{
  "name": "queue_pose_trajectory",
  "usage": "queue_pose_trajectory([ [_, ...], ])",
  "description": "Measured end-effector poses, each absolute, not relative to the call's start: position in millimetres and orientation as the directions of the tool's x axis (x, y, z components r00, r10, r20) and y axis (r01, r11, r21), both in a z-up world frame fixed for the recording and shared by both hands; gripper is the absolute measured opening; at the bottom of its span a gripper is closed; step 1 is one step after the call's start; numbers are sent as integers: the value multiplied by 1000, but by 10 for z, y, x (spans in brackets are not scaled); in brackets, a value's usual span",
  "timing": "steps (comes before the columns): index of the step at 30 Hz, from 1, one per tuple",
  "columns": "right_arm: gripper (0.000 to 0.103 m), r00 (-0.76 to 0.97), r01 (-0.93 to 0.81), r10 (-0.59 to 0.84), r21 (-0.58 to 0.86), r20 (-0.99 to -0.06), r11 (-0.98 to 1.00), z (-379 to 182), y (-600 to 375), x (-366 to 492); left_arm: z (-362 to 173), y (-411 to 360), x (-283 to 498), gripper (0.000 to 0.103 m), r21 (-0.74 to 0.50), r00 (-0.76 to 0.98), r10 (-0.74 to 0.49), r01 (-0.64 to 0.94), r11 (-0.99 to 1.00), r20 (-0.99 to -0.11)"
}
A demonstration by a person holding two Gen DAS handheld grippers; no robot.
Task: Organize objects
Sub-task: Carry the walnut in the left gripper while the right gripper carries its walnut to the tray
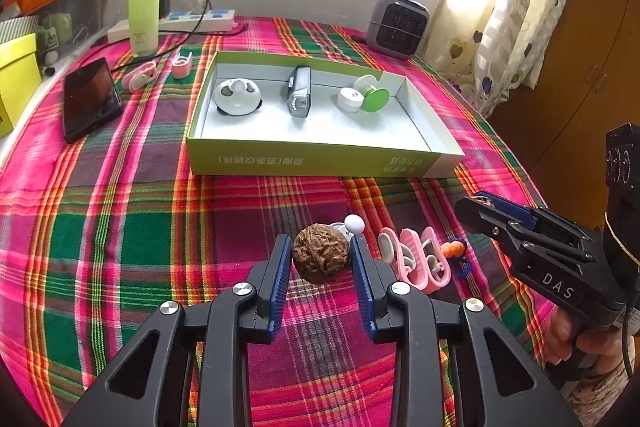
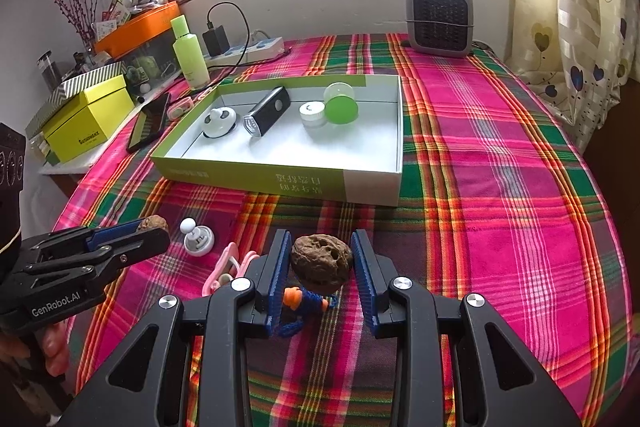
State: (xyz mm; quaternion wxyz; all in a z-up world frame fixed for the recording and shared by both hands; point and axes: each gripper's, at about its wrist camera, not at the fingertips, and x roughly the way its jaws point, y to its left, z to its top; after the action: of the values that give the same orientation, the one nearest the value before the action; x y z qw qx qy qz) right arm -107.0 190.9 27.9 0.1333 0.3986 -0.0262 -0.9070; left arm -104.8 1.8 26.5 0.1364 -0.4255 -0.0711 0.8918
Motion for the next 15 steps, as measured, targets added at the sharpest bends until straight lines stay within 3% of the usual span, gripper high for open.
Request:
queue_pose_trajectory([
  [15,33,-649,246,-276,148,-709,-958,346,1782,-1175,340,-20,-1149,28,-232,-617,299,-189,-954,-728],
])
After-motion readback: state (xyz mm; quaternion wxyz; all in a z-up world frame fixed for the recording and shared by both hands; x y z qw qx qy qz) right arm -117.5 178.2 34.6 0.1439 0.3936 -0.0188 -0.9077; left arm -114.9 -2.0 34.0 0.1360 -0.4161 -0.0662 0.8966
